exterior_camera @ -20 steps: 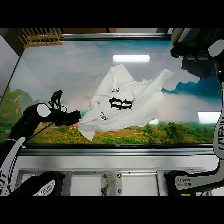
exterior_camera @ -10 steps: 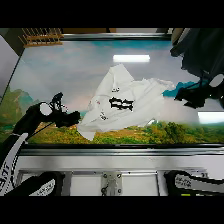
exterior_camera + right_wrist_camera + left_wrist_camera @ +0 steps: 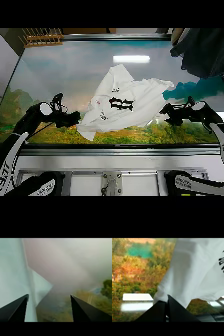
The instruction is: Fold the clothes and pants, and hang the long-sleeved shirts on hangers.
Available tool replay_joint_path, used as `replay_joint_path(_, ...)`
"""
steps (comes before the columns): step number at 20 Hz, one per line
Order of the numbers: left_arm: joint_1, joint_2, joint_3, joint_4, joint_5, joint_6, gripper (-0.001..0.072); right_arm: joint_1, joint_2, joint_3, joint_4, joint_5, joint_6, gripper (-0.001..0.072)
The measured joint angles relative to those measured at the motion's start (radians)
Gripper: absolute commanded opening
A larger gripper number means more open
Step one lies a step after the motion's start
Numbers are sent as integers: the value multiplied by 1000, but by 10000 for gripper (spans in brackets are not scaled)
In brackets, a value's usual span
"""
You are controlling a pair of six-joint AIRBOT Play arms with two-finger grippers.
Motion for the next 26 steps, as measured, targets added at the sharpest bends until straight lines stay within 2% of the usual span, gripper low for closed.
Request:
replay_joint_path(2,0,0,0,0,0,0,8,29,-3,-11,12,-51,0,574)
replay_joint_path(3,0,0,0,0,0,0,8,42,-5,-13,15,-76,0,396)
replay_joint_path(4,0,0,0,0,0,0,8,53,-6,-17,16,-102,0,155)
replay_joint_path(5,0,0,0,0,0,0,8,61,-9,-20,15,-113,0,23)
replay_joint_path(7,0,0,0,0,0,0,8,72,-10,-21,9,-126,2,7)
replay_joint_path(10,5,0,13,2,-2,0,8,76,6,-6,8,-129,-55,6)
replay_joint_path(14,48,63,137,5,-16,0,8,59,97,140,-114,-26,-105,6)
replay_joint_path(19,90,267,449,1,-26,0,8,49,321,461,-285,141,-153,6)
replay_joint_path(23,97,446,652,-2,4,-8,8,47,537,642,-323,151,-169,6)
replay_joint_path(26,99,566,741,-3,40,-32,8,47,682,693,-335,114,-170,6)
